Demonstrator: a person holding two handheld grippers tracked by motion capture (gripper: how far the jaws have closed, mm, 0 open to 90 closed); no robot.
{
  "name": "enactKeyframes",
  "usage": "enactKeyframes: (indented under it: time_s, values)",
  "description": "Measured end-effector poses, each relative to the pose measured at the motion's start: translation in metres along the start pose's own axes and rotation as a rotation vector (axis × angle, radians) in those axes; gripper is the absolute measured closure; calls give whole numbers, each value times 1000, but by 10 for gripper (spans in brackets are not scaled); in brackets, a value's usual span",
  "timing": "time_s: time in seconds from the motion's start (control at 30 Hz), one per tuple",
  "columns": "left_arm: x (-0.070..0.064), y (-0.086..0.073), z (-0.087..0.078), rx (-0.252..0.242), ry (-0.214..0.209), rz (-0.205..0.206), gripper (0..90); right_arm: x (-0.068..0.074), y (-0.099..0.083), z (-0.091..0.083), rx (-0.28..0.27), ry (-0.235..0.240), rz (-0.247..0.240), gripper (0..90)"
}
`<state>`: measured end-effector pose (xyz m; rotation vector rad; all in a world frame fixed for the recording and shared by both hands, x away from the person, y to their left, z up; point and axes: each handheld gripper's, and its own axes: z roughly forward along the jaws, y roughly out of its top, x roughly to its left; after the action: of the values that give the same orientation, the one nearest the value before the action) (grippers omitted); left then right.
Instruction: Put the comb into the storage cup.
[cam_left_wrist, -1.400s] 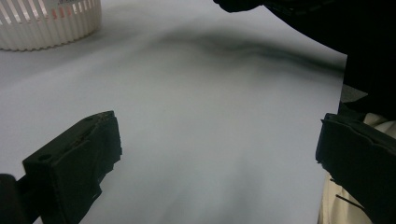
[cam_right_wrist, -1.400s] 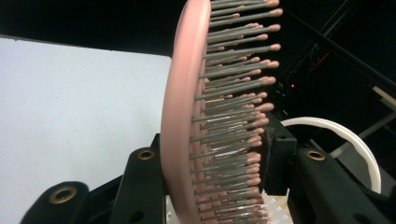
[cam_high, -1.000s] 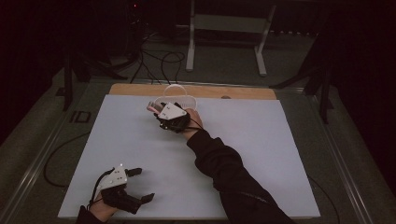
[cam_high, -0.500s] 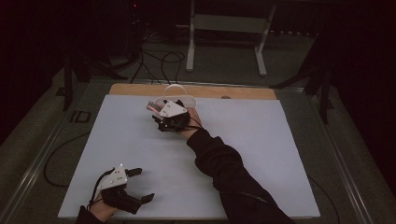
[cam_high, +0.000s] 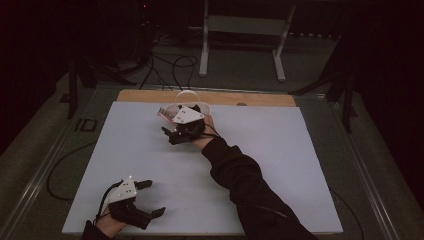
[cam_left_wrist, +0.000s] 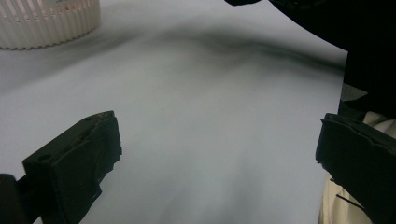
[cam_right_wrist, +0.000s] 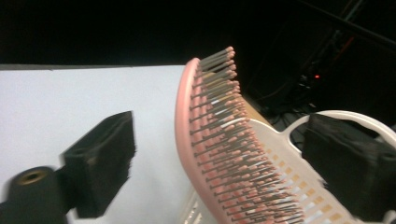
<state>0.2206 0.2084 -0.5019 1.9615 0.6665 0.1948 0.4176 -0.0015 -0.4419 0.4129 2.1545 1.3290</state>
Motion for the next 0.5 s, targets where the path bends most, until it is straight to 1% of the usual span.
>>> enactKeyframes:
  time_s: [0.07, 0.1, 0.2, 0.3, 0.37, 0.4, 0.5]
  values:
    - [0, 0, 0, -1, 1, -1, 2, -2, 0, -2, -7, 23, 13, 88]
    - [0, 0, 0, -1, 1, -1, 1, -2, 0, -2, -7, 23, 13, 88]
    - [0, 0, 0, -2, 2, 0, 1, -4, -1, -3, 5, 44, 30, 88]
    - [0, 0, 0, -1, 2, 0, 1, -5, -1, -4, 11, 49, 36, 88]
    - [0, 0, 1, 3, 6, 9, 1, -6, -2, -5, 17, 51, 35, 88]
    - [0, 0, 1, 5, 7, 10, 2, -7, -2, -6, 16, 61, 42, 88]
    - [-1, 0, 2, 5, 5, 8, 1, -8, -2, -7, 17, 71, 46, 88]
